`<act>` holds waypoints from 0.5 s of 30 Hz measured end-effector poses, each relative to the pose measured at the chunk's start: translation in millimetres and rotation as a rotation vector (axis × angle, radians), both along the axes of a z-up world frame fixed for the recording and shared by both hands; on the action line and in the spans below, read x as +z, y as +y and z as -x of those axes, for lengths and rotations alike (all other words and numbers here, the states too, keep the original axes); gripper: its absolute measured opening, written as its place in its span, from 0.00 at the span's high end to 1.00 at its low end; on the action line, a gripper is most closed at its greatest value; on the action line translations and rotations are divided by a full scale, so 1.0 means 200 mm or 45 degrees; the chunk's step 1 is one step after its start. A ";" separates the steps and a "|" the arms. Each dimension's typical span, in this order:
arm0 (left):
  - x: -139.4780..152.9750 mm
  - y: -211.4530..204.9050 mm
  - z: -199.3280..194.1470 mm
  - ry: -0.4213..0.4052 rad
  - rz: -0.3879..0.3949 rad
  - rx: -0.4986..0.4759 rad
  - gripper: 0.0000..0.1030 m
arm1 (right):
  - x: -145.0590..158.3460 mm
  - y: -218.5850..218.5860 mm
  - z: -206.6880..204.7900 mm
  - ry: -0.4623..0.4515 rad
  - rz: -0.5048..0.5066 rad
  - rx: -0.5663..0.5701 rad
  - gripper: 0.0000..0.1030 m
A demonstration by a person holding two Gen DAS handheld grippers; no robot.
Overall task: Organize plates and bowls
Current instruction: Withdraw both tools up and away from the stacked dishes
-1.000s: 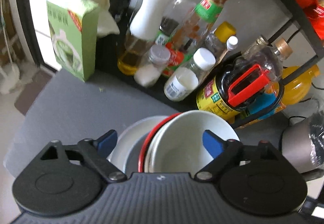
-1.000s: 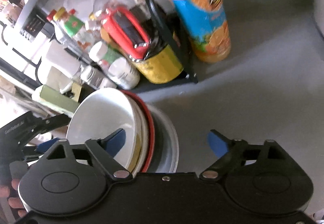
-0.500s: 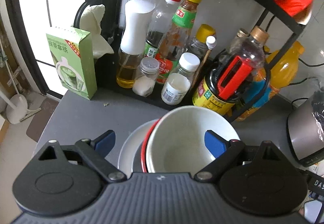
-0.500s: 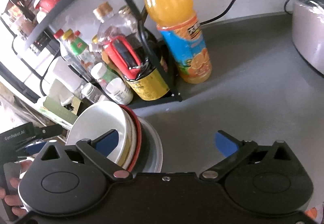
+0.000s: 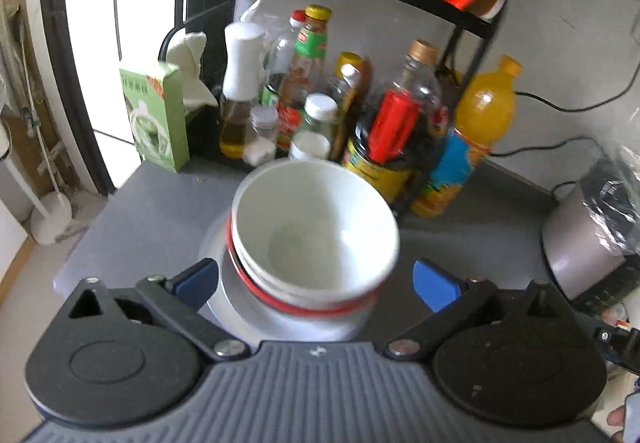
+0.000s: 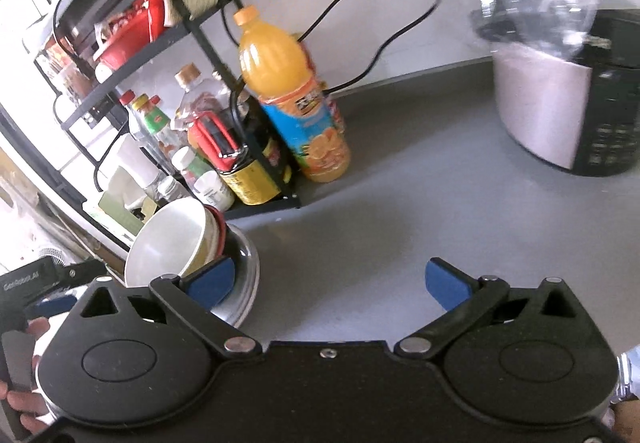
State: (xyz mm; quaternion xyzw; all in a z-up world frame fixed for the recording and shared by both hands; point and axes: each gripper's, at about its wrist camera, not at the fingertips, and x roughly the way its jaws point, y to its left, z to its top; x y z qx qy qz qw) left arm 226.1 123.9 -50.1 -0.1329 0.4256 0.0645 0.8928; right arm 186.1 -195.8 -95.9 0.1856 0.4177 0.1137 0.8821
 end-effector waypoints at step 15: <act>0.13 -0.37 0.45 -0.056 0.022 0.004 0.00 | 0.15 -0.25 0.36 -0.110 0.078 0.133 0.00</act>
